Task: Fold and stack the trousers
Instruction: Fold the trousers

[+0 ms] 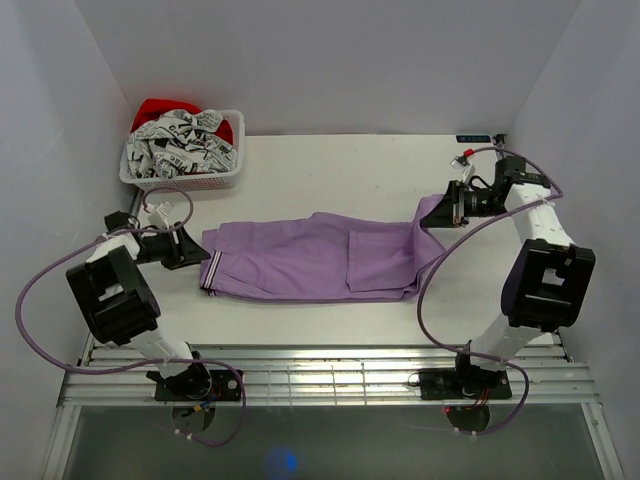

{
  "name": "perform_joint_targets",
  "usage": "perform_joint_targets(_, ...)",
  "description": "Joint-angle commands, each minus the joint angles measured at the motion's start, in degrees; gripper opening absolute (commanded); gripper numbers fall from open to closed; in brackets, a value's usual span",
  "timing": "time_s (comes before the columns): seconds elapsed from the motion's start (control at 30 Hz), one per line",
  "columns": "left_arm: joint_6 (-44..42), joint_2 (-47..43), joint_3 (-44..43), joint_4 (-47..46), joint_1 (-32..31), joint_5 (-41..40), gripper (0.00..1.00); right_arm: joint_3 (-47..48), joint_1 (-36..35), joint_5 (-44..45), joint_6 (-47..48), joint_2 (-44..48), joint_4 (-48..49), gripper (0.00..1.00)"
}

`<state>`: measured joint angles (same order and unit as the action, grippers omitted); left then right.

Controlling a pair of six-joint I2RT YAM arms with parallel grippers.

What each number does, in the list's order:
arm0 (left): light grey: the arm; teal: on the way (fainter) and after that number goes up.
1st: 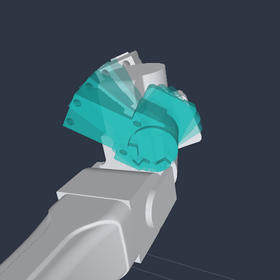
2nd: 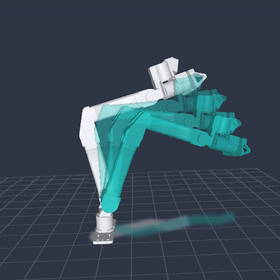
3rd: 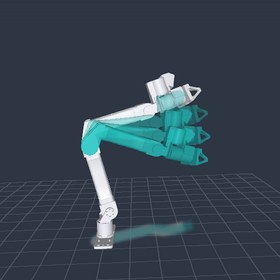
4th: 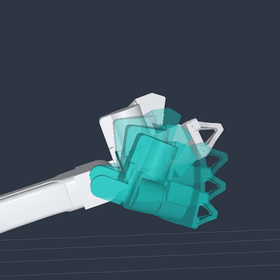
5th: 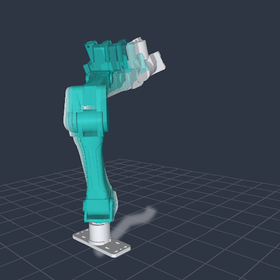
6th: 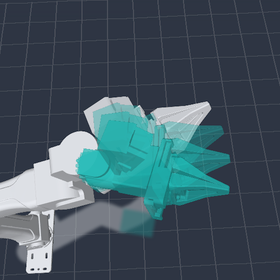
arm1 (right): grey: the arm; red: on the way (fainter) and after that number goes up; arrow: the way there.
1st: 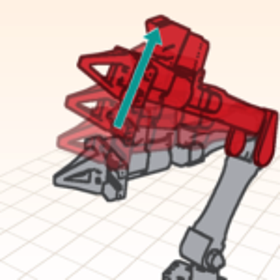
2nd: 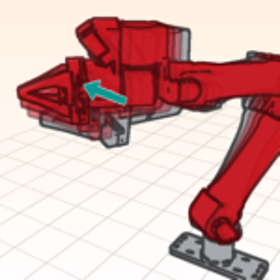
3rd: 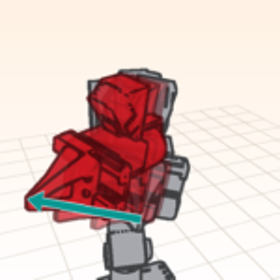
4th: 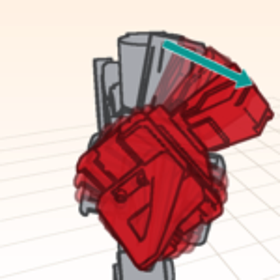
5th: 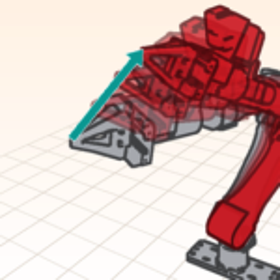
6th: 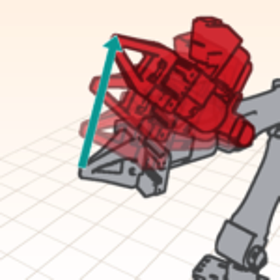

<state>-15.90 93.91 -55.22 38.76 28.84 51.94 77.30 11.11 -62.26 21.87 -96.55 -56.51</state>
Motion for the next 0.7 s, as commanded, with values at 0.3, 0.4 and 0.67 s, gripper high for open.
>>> perform_joint_targets(0.3, 3.42, 5.4, 2.93, -8.35, -2.03, 2.73, 0.19, 0.48, -22.44, 2.75, -33.8, 4.01, 37.42, 0.08)
perform_joint_targets(0.4, 4.47, 6.9, 3.1, -9.58, -3.09, 2.55, 0.01, 1.63, -27.54, 5.13, -37.14, 2.51, 40.59, 0.08)
perform_joint_targets(0.67, 9.48, 6.46, 5.12, -12.83, -5.46, 2.9, 0.0, 3.28, -39.66, 12.86, -51.74, -3.28, 60.36, 0.08)
